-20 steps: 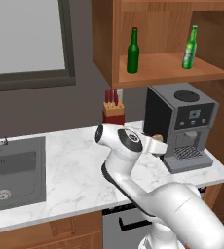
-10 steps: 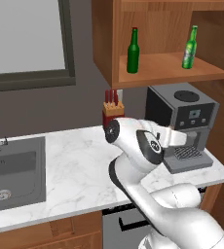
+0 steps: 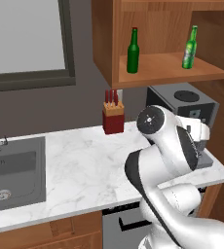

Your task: Sort all alcoholic drinks to one cabinet, and non-alcoholic drinks to the other.

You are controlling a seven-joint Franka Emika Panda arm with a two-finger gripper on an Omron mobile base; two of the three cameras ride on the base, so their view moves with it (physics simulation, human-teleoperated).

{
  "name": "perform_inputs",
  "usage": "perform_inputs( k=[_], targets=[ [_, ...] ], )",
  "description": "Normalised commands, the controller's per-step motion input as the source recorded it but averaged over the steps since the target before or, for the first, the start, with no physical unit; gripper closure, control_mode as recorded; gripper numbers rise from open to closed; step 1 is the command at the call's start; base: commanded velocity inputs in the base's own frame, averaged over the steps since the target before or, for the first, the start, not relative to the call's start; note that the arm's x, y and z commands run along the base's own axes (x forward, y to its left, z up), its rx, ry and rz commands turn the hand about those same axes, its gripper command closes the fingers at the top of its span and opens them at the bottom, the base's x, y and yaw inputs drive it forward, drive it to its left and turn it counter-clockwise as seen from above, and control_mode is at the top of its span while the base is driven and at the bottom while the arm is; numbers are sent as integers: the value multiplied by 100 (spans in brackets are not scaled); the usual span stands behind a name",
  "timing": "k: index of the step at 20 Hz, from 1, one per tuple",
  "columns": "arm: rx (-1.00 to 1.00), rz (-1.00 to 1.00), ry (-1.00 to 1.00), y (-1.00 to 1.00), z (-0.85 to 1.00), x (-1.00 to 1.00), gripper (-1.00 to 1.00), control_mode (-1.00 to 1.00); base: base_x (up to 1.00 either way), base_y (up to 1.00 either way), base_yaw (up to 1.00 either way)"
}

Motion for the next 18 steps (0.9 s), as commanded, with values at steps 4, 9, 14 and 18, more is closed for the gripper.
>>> perform_inputs(
  k=[4,9,14,18],
  targets=[
    [19,20,17,4,42,-14,100,-100,0,0,0],
    [18,22,12,2,23,-32,100,-100,0,0,0],
    [13,14,3,0,1,-22,100,-100,0,0,0],
    [2,1,0,0,0,-2,100,-100,0,0,0]
  ],
)
